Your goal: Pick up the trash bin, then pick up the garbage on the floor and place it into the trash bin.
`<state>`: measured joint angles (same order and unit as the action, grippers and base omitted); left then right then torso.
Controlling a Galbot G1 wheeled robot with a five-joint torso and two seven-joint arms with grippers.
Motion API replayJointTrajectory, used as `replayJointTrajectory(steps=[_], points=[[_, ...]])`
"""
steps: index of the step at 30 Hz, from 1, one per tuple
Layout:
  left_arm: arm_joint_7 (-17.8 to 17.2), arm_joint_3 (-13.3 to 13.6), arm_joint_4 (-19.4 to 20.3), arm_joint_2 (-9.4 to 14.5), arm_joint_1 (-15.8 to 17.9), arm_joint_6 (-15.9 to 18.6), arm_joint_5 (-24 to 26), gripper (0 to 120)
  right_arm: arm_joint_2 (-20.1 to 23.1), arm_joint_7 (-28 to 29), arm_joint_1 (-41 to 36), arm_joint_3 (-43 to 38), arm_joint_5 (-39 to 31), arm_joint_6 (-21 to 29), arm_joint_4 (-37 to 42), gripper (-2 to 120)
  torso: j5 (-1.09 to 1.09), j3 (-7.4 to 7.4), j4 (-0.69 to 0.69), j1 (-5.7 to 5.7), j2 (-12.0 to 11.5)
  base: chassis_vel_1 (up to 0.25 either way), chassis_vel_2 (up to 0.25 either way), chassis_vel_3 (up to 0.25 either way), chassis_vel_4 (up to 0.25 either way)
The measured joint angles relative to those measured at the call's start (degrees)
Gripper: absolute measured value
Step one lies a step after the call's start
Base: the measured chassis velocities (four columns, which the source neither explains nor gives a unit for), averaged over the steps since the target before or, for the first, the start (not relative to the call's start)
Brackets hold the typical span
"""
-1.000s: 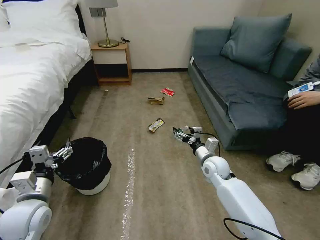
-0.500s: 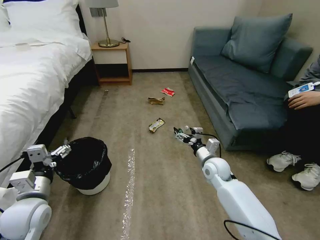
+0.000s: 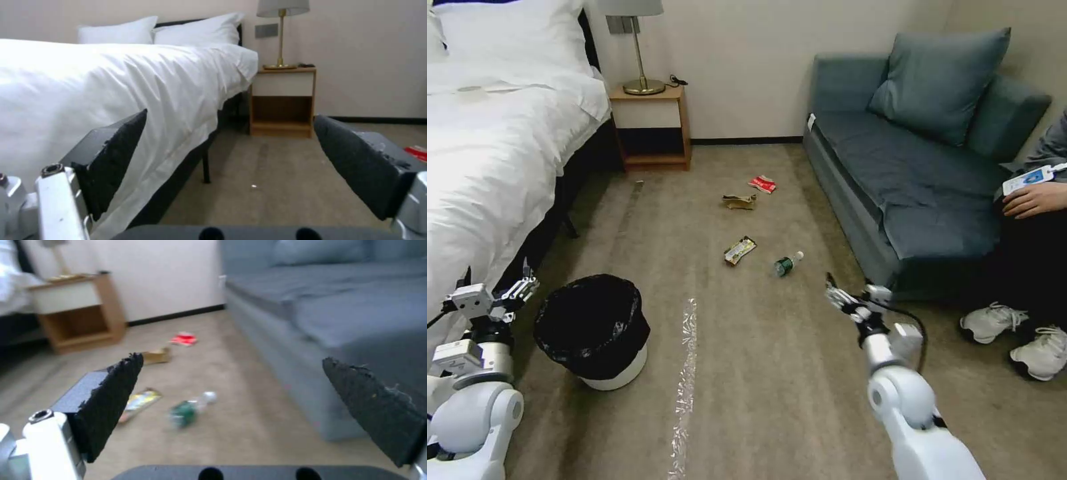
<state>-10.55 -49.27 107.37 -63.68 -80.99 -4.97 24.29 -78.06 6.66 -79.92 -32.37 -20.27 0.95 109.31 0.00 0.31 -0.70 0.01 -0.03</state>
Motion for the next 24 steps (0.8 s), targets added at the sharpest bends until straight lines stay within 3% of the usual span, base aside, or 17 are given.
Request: replayJointTrajectory(steps=[2,5,14,18,22,24], points=[[0.0,0.1,0.5,0.2,-0.3,0.4,0.0,100,0.1,-0.8,-1.2,-0.5,0.5,0.2,0.6,100,-0.02,0.0,-0.05,0.0,0.0,0.0,0.0,0.0,0.0],[-0.1,0.1,1.7,1.2,-1.4,1.6,0.0,100,1.7,-2.5,-2.0,1.0,0.4,1.7,1.1,100,0.0,0.0,0.01,0.0,0.0,0.0,0.0,0.0,0.0],[-1.0,-0.7,1.2,3.1,-2.5,3.5,0.8,100,5.1,-2.7,-1.9,1.9,-0.4,2.3,1.1,100,0.0,0.0,0.01,0.0,0.0,0.0,0.0,0.0,0.0],[-4.2,0.5,0.1,4.2,-1.7,9.6,5.2,100,6.6,-2.7,-1.6,1.8,-1.4,2.4,1.0,100,-0.01,0.01,0.02,0.0,0.0,0.0,0.0,0.0,0.0],[-6.3,1.2,0.1,4.7,-1.1,13.1,9.0,100,7.1,-3.0,-1.8,1.7,-1.5,2.3,0.7,100,-0.01,0.0,0.01,0.0,0.0,0.0,0.0,0.0,0.0],[-8.1,2.0,0.1,6.2,-0.1,16.5,13.0,99,7.6,-3.4,-1.9,1.7,-1.5,1.8,0.0,100,0.0,0.0,0.01,0.0,0.0,0.0,0.0,0.0,0.0]])
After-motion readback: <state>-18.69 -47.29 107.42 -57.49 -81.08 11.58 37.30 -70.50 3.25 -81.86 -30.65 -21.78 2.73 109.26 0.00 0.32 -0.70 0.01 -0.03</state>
